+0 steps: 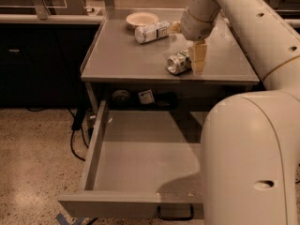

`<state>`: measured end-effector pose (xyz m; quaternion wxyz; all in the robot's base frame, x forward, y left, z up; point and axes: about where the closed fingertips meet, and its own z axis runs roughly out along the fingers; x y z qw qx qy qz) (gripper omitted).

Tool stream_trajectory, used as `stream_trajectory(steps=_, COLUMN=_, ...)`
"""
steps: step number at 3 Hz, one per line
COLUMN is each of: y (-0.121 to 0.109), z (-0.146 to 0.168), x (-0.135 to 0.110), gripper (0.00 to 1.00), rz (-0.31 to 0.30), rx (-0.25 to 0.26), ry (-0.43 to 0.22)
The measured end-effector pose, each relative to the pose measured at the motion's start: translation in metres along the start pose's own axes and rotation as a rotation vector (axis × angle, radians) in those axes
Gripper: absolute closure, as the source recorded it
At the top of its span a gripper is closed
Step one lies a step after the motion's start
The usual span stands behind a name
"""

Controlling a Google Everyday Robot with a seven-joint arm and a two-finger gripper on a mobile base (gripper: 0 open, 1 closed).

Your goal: Pick 7up can from top drawer and place on counter

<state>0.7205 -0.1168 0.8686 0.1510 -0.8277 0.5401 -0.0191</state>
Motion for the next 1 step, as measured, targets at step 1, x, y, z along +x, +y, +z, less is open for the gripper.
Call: stream_trajectory(steps=1, y=-0.0012, z=-0.0186, x=0.0057, gripper=0.0, rz=0.008, rx=0.033, ry=0.006)
